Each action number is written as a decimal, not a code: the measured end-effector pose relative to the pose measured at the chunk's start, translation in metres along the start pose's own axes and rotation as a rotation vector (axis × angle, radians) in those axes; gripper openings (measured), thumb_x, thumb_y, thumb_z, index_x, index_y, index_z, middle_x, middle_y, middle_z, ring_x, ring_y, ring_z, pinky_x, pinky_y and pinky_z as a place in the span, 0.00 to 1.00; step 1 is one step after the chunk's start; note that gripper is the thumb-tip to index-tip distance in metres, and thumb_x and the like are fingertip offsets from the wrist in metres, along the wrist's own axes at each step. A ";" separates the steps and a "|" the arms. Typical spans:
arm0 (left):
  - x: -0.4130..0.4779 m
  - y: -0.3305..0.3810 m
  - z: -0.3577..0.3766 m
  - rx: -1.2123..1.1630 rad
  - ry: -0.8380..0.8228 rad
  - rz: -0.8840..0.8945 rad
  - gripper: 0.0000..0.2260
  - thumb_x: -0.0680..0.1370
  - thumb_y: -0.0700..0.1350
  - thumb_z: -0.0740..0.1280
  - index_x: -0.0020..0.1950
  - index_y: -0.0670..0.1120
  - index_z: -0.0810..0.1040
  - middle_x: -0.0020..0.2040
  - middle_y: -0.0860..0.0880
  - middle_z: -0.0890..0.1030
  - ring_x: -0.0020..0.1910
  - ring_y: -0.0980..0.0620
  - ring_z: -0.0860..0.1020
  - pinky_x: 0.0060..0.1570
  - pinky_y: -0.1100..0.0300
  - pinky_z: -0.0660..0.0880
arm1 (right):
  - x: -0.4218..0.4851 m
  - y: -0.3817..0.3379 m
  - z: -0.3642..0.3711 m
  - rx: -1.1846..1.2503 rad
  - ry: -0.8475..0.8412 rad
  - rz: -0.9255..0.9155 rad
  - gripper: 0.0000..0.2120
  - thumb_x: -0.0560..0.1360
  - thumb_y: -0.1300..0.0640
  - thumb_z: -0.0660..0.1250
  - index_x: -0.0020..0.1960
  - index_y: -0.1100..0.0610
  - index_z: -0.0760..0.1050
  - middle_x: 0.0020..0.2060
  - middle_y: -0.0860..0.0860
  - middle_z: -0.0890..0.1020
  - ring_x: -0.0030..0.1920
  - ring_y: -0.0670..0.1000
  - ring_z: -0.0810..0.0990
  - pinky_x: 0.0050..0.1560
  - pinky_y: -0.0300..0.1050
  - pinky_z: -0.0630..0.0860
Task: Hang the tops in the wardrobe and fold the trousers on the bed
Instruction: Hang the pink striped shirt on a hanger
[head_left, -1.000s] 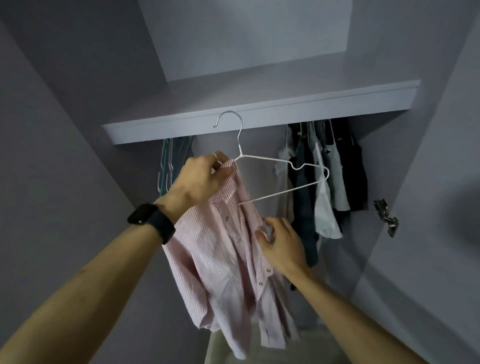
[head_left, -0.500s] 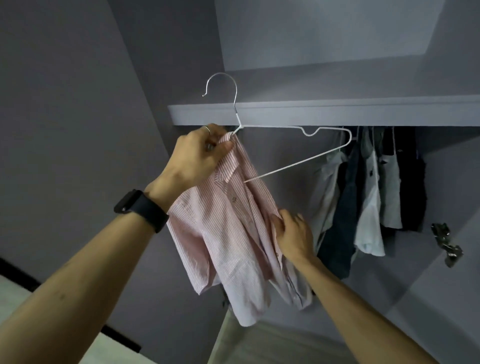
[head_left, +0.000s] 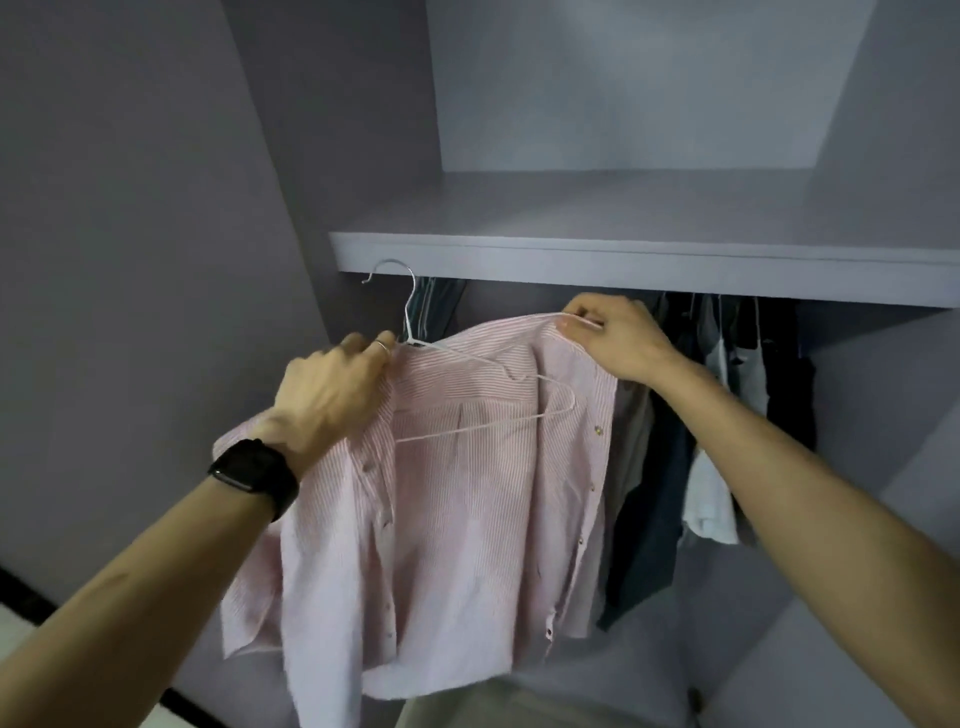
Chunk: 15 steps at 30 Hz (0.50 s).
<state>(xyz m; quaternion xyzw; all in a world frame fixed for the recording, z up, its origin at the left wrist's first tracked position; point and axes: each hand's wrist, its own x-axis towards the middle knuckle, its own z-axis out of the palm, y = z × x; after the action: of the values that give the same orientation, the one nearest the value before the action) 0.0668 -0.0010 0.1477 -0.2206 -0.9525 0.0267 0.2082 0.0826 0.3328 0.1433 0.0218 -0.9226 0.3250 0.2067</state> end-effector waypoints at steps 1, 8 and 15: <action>0.001 0.006 0.004 0.049 0.008 -0.004 0.13 0.84 0.49 0.56 0.68 0.53 0.66 0.51 0.49 0.75 0.42 0.39 0.82 0.35 0.49 0.72 | 0.000 -0.008 0.001 -0.006 0.001 -0.034 0.06 0.79 0.48 0.68 0.49 0.49 0.82 0.44 0.41 0.84 0.49 0.44 0.81 0.52 0.41 0.74; 0.008 -0.002 -0.010 0.268 0.093 -0.032 0.19 0.84 0.46 0.58 0.76 0.48 0.65 0.55 0.46 0.77 0.41 0.40 0.82 0.28 0.55 0.65 | 0.000 -0.010 -0.033 -0.134 -0.016 -0.103 0.09 0.81 0.47 0.66 0.53 0.49 0.81 0.48 0.45 0.85 0.51 0.50 0.81 0.54 0.48 0.76; 0.030 0.060 -0.024 0.545 0.100 0.091 0.17 0.83 0.37 0.54 0.71 0.44 0.65 0.56 0.47 0.78 0.45 0.46 0.83 0.29 0.56 0.67 | -0.002 -0.019 -0.006 -0.218 -0.036 0.001 0.10 0.81 0.47 0.65 0.54 0.52 0.80 0.51 0.52 0.85 0.55 0.58 0.80 0.56 0.53 0.77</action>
<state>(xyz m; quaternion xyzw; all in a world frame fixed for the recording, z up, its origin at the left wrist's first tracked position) 0.0769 0.0654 0.1727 -0.2001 -0.8878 0.2805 0.3052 0.0900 0.3215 0.1579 0.0043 -0.9560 0.2223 0.1912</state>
